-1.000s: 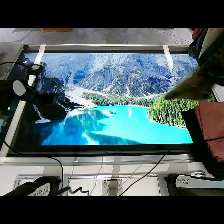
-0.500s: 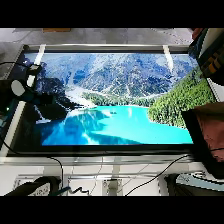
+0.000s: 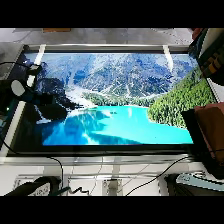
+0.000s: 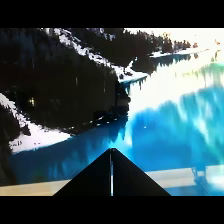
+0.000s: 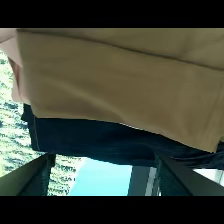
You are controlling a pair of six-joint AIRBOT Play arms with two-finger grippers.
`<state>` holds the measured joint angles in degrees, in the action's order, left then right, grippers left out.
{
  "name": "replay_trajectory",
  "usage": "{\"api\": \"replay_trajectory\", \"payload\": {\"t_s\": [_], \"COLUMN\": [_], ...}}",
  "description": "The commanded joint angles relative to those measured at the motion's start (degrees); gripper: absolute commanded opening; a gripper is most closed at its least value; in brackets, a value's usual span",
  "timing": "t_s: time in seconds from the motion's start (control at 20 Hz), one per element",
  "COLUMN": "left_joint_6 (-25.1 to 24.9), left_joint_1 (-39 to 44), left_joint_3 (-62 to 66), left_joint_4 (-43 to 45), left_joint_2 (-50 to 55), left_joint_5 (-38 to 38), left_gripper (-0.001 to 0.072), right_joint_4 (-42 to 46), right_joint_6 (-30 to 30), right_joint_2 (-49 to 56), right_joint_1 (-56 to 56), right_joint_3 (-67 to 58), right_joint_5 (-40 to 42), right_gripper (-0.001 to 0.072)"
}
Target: Fold the clothes and pants, and hang the long-sleeved shirts on hangers.
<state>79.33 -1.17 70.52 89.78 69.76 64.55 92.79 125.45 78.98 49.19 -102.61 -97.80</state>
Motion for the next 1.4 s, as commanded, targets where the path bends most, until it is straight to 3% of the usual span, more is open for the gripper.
{"api": "replay_trajectory", "payload": {"t_s": [0.0,0.05,0.1,0.3,0.45,0.55,0.8,0.9,1.05,1.35], "left_joint_6": [0.0,0.0,0.0,-0.1,0.0,0.0,0.0,0.0,0.0,0.0], "left_joint_1": [0.0,0.0,0.0,0.0,0.0,0.0,0.0,0.0,0.0,0.0], "left_joint_3": [0.0,0.0,0.1,1.0,1.0,1.0,1.0,1.0,1.0,1.0], "left_joint_4": [0.0,0.1,0.0,0.1,0.2,0.2,0.2,0.2,0.2,0.2], "left_joint_2": [0.0,-0.1,-0.1,-1.0,-1.8,-1.6,-1.3,-1.3,-1.3,-1.3], "left_joint_5": [0.0,0.0,-0.4,-0.5,-0.4,-0.4,-0.4,-0.4,-0.4,-0.4], "left_gripper": [0.0012,0.0012,0.0012,0.0013,0.0013,0.0013,0.0013,0.0013,0.0013,0.0013], "right_joint_4": [-4.3,-8.6,-12.3,-24.6,-32.0,-30.5,-18.8,-12.0,-6.4,-4.2], "right_joint_6": [-10.0,-14.6,-18.1,-33.2,-39.0,-40.4,-41.2,-38.5,-30.2,-28.8], "right_joint_2": [0.0,0.0,0.0,0.0,0.0,0.0,0.4,0.3,-1.6,-25.5], "right_joint_1": [0.0,-0.1,-0.7,-8.7,-20.3,-30.6,-55.1,-60.8,-62.6,-62.4], "right_joint_3": [0.0,0.0,0.0,0.0,0.0,0.0,0.5,2.7,9.5,34.9], "right_joint_5": [3.5,5.5,6.8,8.8,9.1,8.6,7.7,5.1,4.7,19.7], "right_gripper": [0.0336,0.0075,0.0024,0.0023,0.0023,0.0021,0.0015,0.0016,0.0015,0.0015]}}
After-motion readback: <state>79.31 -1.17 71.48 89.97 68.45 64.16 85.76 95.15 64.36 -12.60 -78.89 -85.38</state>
